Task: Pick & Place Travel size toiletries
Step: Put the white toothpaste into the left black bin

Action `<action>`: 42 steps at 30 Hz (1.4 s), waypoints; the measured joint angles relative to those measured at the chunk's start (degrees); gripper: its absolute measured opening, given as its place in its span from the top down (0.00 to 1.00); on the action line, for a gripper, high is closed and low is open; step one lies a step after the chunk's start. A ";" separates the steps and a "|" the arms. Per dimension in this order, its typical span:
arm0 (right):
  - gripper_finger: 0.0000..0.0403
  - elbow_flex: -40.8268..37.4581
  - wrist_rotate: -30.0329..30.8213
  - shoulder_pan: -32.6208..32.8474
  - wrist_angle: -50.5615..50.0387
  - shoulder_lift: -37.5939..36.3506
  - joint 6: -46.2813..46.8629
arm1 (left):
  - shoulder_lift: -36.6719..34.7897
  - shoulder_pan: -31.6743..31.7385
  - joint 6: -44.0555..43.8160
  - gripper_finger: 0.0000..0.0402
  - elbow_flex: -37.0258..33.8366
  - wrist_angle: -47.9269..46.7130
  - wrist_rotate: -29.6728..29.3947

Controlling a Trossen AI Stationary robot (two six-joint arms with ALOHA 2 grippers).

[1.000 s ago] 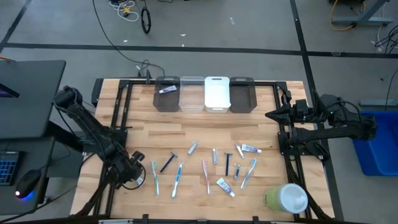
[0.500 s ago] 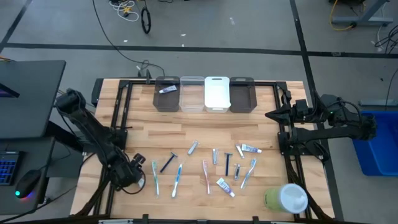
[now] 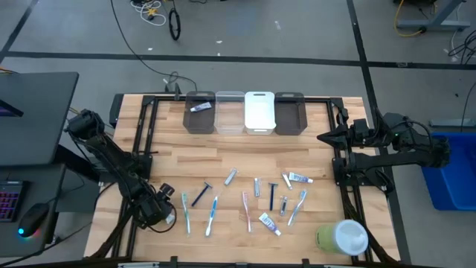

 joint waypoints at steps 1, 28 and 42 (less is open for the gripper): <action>0.97 -0.01 0.00 0.01 -0.02 0.00 0.00 | 0.01 0.02 0.00 0.51 0.00 -0.01 0.11; 0.97 -0.01 0.00 -0.01 -0.02 0.00 0.00 | 0.09 0.00 -0.33 0.74 2.27 -1.79 -0.05; 0.97 0.01 0.00 -0.01 0.00 0.00 0.00 | 0.04 3.23 5.03 0.74 10.48 -9.83 -5.34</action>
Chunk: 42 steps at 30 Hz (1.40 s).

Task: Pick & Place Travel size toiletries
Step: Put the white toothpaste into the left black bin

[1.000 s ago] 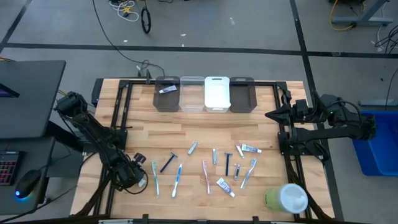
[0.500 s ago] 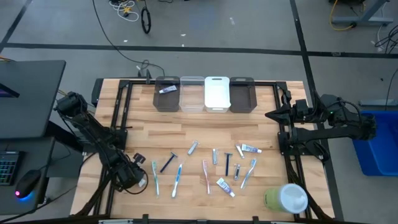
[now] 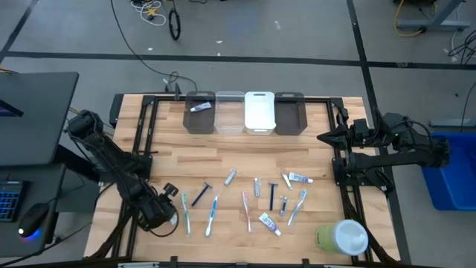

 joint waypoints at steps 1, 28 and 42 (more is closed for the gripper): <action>0.97 -0.02 0.00 0.00 0.00 0.00 0.00 | -0.15 0.82 0.49 0.74 0.24 -0.67 -0.10; 0.97 -0.01 0.00 0.02 0.00 0.00 0.00 | -4.98 30.04 9.45 0.73 12.11 -2.10 -13.17; 0.97 0.00 0.00 0.02 0.00 0.00 0.02 | -4.92 47.13 10.96 0.73 17.56 1.12 -15.04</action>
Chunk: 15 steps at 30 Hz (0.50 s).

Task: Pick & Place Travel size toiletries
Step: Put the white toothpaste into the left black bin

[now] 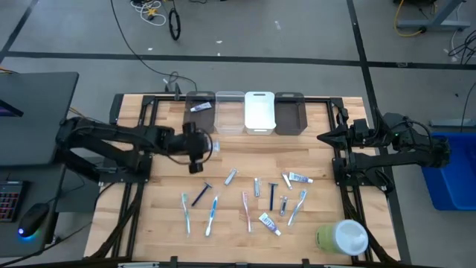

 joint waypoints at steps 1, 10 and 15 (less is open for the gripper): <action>0.97 -0.02 0.00 -0.02 -0.02 0.00 -0.02 | 0.00 1.39 0.01 0.73 0.18 0.13 -0.01; 0.97 0.00 0.00 -0.02 0.00 0.00 -0.01 | 0.00 14.06 2.14 0.73 0.24 1.43 -1.11; 0.97 -0.01 0.00 0.00 -0.02 0.00 -0.02 | 0.00 20.43 2.09 0.73 0.24 3.49 -1.15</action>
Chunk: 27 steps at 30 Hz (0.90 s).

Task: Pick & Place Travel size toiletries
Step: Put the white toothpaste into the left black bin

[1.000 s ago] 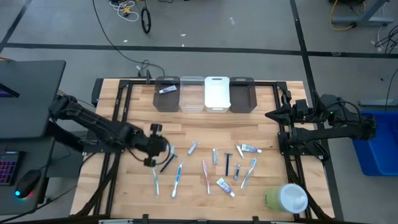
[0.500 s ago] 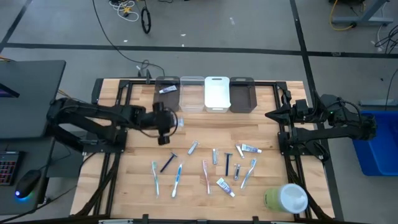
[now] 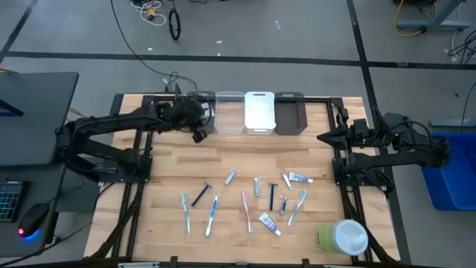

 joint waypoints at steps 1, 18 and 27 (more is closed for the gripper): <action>0.97 -0.02 0.00 -0.02 0.02 0.00 0.00 | 0.00 1.01 -0.10 0.73 0.00 0.29 -0.01; 0.97 -0.01 0.00 -0.01 0.02 0.00 0.00 | 2.44 16.23 -8.62 0.72 -0.07 2.23 -1.50; 0.97 0.01 0.00 0.00 0.02 0.00 0.01 | 10.60 20.22 -13.18 0.65 -0.07 6.32 5.18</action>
